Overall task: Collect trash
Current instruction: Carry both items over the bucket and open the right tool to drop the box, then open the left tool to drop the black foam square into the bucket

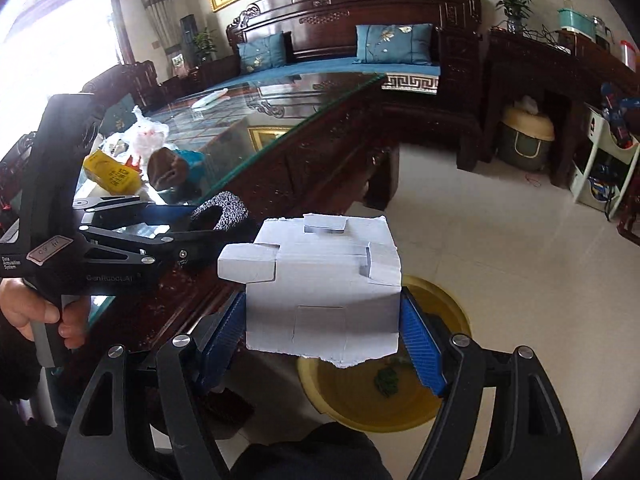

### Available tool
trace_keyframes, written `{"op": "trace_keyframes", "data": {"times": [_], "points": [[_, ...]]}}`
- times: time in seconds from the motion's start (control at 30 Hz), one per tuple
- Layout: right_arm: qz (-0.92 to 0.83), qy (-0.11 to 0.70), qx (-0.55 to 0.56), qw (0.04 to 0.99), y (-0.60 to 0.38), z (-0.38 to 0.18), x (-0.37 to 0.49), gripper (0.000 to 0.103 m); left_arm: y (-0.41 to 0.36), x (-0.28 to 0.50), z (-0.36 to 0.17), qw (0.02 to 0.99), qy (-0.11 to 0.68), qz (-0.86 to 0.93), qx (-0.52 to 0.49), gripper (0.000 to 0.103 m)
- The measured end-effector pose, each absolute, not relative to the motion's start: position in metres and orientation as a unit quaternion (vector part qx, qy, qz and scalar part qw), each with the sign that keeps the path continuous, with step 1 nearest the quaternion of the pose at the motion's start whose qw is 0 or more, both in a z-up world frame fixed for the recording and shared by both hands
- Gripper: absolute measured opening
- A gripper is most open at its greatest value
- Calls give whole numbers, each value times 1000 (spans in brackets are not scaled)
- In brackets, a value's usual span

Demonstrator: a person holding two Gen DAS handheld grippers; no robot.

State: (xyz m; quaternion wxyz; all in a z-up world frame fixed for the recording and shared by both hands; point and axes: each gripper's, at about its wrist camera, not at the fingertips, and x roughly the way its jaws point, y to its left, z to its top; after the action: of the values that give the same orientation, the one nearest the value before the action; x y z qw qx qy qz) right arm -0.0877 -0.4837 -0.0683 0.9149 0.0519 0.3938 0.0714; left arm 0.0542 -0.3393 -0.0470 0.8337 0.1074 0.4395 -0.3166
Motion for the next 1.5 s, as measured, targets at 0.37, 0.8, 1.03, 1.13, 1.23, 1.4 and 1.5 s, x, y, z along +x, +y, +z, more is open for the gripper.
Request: {"op": "trace_keyframes", "data": {"times": [0.37, 0.8, 1.03, 1.13, 1.23, 1.4, 1.5], "points": [[51, 424, 63, 902, -522, -99, -78, 72, -382, 63, -72, 818, 465, -313, 131, 63], [48, 417, 58, 906, -531, -98, -74, 84, -399, 63, -78, 811, 473, -314, 144, 63], [30, 418, 66, 906, -541, -96, -84, 84, -414, 59, -79, 804, 474, -328, 150, 63], [18, 419, 73, 905, -549, -98, -90, 84, -424, 59, -81, 797, 478, -338, 151, 63], [8, 421, 74, 904, -554, -98, -94, 84, -435, 60, -82, 789, 480, -353, 150, 66], [-2, 423, 79, 903, -562, -99, -100, 84, -445, 63, -84, 785, 481, -364, 140, 77], [-2, 423, 80, 903, -561, -99, -101, 84, -447, 58, -81, 789, 472, -364, 151, 78]]}}
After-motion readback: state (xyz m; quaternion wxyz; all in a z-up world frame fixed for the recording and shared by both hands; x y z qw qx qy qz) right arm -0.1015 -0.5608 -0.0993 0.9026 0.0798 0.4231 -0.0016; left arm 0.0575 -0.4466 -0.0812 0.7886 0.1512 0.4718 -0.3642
